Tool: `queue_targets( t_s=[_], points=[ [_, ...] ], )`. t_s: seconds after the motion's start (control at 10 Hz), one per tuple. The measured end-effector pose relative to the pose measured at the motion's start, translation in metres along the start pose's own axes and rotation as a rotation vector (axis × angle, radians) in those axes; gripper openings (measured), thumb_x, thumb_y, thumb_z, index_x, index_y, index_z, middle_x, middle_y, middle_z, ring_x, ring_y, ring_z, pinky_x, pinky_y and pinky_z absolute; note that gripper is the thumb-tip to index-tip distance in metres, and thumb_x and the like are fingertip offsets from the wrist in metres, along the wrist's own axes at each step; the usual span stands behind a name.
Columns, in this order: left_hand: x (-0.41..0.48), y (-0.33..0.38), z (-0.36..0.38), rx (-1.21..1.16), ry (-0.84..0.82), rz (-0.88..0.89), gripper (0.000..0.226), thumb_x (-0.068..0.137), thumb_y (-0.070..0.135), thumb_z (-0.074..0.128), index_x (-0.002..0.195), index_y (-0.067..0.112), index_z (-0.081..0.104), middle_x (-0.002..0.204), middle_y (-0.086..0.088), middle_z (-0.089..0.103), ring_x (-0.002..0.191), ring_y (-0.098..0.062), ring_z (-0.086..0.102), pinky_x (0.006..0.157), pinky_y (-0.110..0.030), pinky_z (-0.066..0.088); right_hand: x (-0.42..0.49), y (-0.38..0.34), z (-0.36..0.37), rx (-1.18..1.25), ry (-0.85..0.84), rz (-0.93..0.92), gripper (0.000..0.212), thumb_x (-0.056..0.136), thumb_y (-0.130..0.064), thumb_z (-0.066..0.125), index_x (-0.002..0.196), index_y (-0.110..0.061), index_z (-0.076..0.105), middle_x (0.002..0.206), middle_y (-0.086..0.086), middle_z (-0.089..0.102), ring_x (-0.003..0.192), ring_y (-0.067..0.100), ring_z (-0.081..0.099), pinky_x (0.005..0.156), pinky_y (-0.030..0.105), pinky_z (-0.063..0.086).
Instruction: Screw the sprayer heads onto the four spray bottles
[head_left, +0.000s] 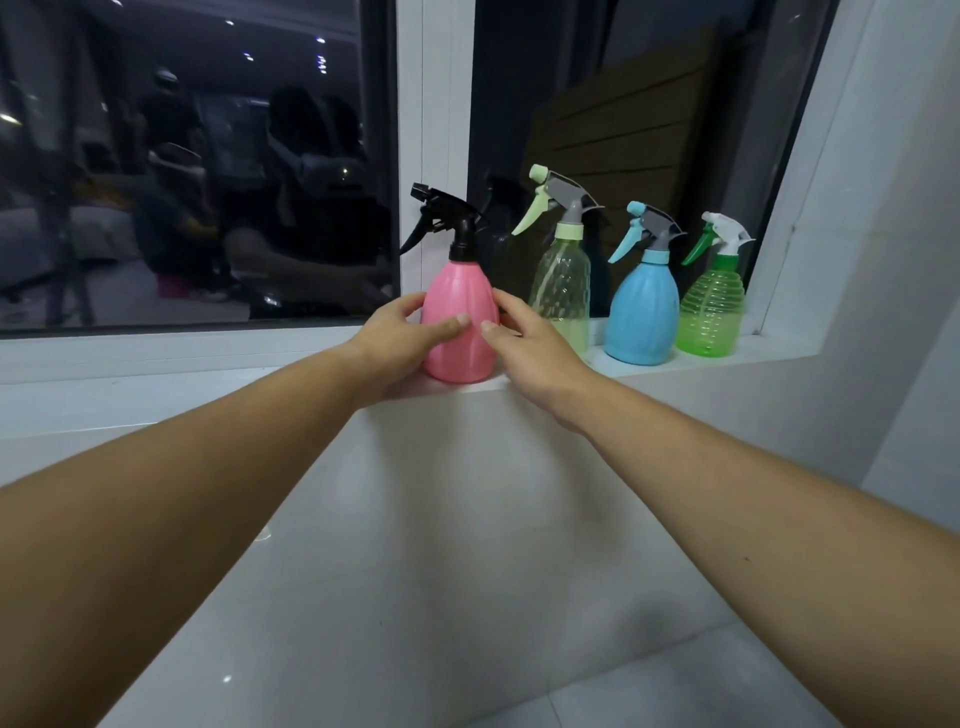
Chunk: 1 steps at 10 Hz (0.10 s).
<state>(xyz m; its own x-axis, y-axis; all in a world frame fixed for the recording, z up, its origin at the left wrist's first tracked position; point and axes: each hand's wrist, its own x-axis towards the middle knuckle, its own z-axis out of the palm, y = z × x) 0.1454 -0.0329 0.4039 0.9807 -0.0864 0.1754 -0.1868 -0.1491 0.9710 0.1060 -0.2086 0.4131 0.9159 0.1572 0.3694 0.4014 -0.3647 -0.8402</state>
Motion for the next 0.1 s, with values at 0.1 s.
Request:
queue_targets(
  t_s=[0.1],
  points=[
    [-0.0004, 0.0023, 0.0017, 0.083, 0.04, 0.014, 0.121, 0.053, 0.068, 0.089, 0.156, 0.029, 0.039, 0.144, -0.01, 0.062, 0.119, -0.031, 0.069, 0.104, -0.05, 0.056, -0.0092, -0.0027, -0.0045, -0.04, 0.042, 0.001, 0.052, 0.101, -0.028, 0.047, 0.151, -0.025, 0.032, 0.141, -0.002, 0.049, 0.119, 0.009, 0.049, 0.091, 0.018, 0.043]
  ],
)
